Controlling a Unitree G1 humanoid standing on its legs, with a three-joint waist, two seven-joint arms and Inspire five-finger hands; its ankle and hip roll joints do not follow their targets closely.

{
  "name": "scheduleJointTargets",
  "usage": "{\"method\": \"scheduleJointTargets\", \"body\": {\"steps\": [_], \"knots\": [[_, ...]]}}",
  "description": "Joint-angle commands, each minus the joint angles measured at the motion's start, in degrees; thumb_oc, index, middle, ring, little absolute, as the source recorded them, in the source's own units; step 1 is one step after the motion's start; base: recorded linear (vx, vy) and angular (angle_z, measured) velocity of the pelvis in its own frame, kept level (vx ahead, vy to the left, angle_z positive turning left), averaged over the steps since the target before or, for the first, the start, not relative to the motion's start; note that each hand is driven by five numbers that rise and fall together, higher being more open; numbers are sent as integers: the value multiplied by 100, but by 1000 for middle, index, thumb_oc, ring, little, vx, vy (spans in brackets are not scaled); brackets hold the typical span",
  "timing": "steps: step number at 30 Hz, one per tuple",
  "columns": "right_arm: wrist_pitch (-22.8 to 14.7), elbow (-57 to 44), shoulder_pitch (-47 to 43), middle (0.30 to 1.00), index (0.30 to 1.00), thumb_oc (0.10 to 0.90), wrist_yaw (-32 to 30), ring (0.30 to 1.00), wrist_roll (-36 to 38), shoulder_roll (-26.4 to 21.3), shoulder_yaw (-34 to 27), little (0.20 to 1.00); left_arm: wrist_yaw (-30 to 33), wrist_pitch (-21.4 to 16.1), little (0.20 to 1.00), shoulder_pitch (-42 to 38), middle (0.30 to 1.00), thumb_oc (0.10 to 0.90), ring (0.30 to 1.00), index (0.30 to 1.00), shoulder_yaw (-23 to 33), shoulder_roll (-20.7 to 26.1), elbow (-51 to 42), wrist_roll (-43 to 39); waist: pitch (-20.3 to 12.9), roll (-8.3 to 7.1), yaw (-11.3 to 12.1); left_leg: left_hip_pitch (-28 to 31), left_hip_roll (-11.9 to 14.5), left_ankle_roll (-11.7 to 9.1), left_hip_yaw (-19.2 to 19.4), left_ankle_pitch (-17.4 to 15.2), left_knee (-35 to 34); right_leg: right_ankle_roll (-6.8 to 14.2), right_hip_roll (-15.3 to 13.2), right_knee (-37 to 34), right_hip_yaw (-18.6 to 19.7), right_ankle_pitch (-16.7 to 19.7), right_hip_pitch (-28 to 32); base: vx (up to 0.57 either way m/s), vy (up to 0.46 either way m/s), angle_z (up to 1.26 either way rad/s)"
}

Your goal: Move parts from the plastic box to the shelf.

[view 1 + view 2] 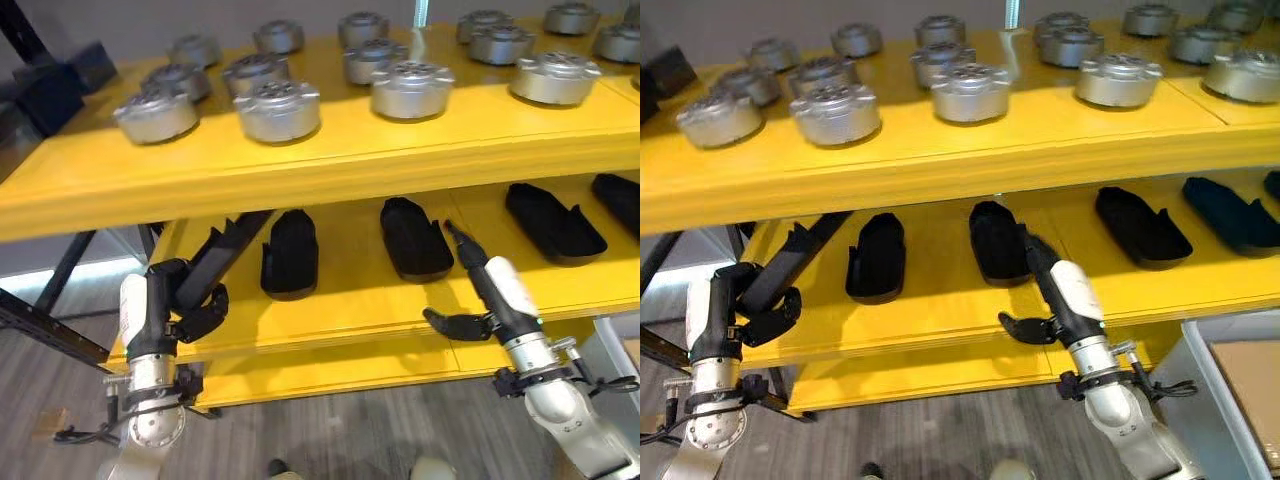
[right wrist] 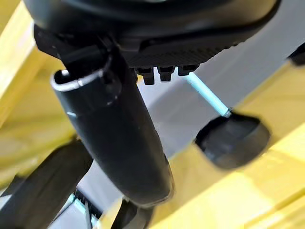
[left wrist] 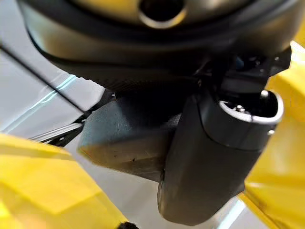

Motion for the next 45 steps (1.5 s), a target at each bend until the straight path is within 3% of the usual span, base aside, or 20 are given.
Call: {"method": "scheduleJointTargets", "body": {"steps": [1,5,10,16,24,30,38,45], "knots": [[-481,-619,-398,1000,1000,900,-252,1000,224,-2,-730,1000,228,-474,300,-504,300,400,300,300,562,188,-664,176,-239,160,8,-126,404,83,-355,-120,184,-337,286,-201,-591,-227,688,116,230,26],[-394,-641,-509,1000,1000,900,-287,1000,370,143,-608,1000,301,-164,300,-576,300,400,300,300,487,171,-636,-31,-261,128,80,-48,166,148,-500,-314,239,-233,164,-421,-515,-48,818,133,171,13],[-82,-812,-888,1000,1000,900,-627,1000,-51,214,-446,1000,460,-285,300,-682,300,400,300,300,383,144,-523,31,-161,94,231,-112,130,173,-494,-371,328,-168,72,-482,-598,44,810,77,42,1],[200,-793,-2031,1000,1000,900,-1199,1000,-826,-124,-499,1000,917,-315,300,-1489,300,400,300,300,119,326,-545,364,312,74,477,-1159,291,62,-715,-304,890,-183,125,89,-617,-143,4,-168,-58,0],[123,-920,-3574,1000,1000,900,-467,1000,-1295,-761,-28,1000,1215,137,300,-2707,300,400,300,300,-210,806,-308,564,950,32,548,-2194,405,-37,-1008,-295,1656,-329,237,1132,-580,-466,-957,-136,-58,3],[-232,-1022,-4723,1000,1000,900,-54,1000,-1905,-1300,496,1000,1639,450,300,-3672,300,400,300,300,-428,1122,141,633,1488,-24,605,-2913,323,-52,-1153,-286,1968,-410,240,1871,-626,-608,-1959,-163,-27,2],[-264,-1224,-5616,1000,1000,900,222,1000,-2224,-1691,843,1000,1940,973,300,-4755,300,400,300,300,-441,1488,887,93,1863,-154,576,-3535,191,20,-1132,-367,2248,-433,187,2445,-641,-719,-2809,-116,-15,3],[-329,-1340,-5912,1000,1000,900,265,1000,-2715,-1681,737,1000,2324,955,300,-5360,300,400,300,300,-336,1497,1703,-247,1902,-211,506,-3820,166,89,-1043,-409,2296,-462,237,2527,-625,-681,-3147,-47,-1,2]]}}
